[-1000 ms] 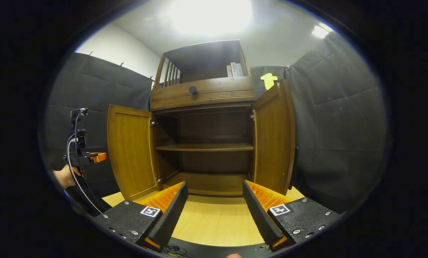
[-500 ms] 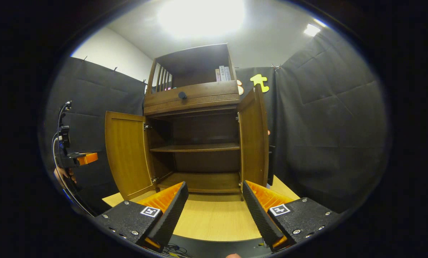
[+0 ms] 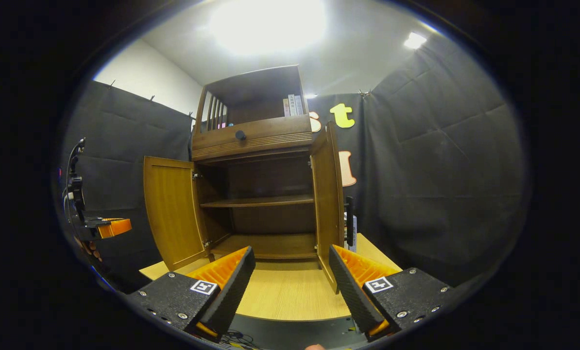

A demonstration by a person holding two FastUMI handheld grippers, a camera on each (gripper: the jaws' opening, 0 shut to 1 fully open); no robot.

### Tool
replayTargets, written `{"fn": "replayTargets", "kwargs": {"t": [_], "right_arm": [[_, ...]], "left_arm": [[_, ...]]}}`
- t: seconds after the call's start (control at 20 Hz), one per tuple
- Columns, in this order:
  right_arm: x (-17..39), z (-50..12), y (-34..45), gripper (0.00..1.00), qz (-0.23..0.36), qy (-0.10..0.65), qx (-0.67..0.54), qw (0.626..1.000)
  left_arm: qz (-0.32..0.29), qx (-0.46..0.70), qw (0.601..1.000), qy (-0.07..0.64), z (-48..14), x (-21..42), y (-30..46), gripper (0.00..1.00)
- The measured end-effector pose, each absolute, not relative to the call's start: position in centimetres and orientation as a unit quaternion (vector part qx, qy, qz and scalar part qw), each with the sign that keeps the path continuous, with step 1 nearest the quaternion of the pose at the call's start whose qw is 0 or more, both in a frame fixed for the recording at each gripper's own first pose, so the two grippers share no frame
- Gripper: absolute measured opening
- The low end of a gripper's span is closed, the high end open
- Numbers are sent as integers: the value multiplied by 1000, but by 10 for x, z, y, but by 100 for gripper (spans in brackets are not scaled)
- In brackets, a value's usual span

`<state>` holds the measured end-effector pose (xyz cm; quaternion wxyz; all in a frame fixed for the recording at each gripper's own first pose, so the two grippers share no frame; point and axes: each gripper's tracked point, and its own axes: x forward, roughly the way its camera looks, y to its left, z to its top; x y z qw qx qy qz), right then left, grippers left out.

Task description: Open the right door of the double-door shoe cabinet with the right hand, and open the left door with the left hand.

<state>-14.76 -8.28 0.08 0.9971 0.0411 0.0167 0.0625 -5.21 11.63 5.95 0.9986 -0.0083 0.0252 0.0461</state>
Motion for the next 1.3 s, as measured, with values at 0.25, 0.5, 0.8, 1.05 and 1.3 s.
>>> {"fn": "replayTargets", "kwargs": {"t": [0.25,0.5,0.8,1.05,1.3], "right_arm": [[-161,-6,-84,94,56,16,39,998],[-171,-10,-80,94,55,14,33,998],[-181,-12,-79,92,52,16,31,998],[-185,-12,-75,94,53,18,28,998],[-187,-8,-72,94,53,12,25,998]], "left_arm": [[28,-3,999,27,56,-80,95,13],[8,2,999,33,48,-103,76,23],[-5,8,999,39,44,-123,69,68],[18,12,999,35,42,-127,88,91],[24,16,999,29,44,-131,94,91]]}}
